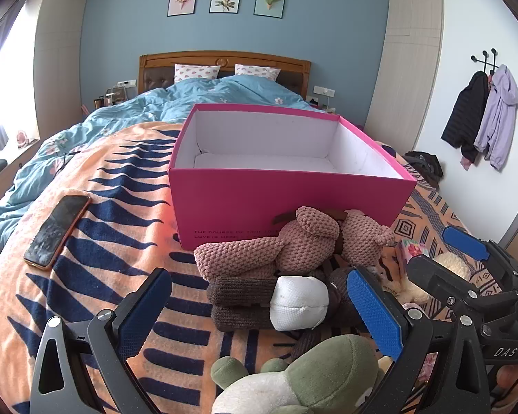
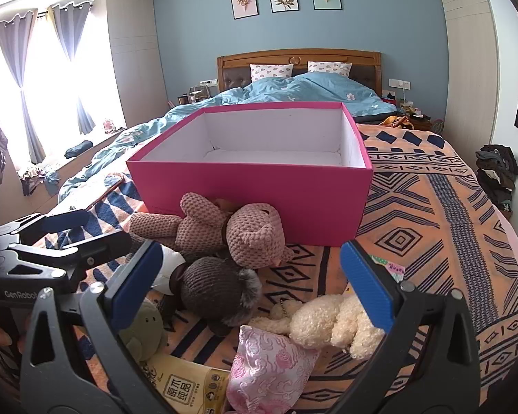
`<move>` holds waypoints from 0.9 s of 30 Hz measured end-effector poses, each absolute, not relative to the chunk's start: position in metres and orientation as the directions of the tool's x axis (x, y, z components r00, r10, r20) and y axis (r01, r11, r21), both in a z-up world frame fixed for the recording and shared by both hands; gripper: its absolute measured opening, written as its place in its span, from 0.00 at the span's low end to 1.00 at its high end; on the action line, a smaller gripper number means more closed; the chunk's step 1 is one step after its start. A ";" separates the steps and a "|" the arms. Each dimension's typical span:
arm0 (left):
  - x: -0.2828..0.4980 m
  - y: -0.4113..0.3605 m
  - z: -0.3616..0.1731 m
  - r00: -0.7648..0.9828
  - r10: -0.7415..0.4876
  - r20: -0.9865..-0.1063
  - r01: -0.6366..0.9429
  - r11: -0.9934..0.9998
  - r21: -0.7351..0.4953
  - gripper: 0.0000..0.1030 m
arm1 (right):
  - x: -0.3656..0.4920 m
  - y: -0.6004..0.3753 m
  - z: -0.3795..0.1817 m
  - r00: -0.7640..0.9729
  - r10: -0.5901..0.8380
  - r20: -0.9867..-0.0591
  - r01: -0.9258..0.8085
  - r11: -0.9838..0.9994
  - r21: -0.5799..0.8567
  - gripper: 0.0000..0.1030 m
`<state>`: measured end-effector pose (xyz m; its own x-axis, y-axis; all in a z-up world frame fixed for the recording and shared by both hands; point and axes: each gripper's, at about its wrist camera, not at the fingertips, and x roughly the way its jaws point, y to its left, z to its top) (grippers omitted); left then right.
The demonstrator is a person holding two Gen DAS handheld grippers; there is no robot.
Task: Organize objects
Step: 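Close both grippers together on the green plush toy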
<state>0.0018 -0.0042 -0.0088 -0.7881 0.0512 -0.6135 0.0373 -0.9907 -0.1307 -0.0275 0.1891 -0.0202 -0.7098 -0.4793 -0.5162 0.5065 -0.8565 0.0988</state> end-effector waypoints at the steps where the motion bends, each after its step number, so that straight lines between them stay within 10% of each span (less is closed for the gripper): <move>1: 0.002 -0.005 -0.009 -0.788 0.051 -0.614 0.037 -0.991 -0.131 1.00 | -0.028 0.189 -0.020 -0.709 -0.481 -0.516 0.508 -0.856 0.100 1.00; 27: 0.030 -0.054 -0.022 -0.779 0.129 -0.614 -0.002 -0.979 -0.204 1.00 | -0.005 0.163 -0.030 -0.534 -0.634 -0.560 0.711 -0.695 0.108 0.89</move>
<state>0.0295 -0.0543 -0.0223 -0.7789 0.1294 -0.6136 -0.0017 -0.9789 -0.2043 -0.0053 0.1627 -0.0299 -0.5343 -0.6336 -0.5595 0.7110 -0.6949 0.1078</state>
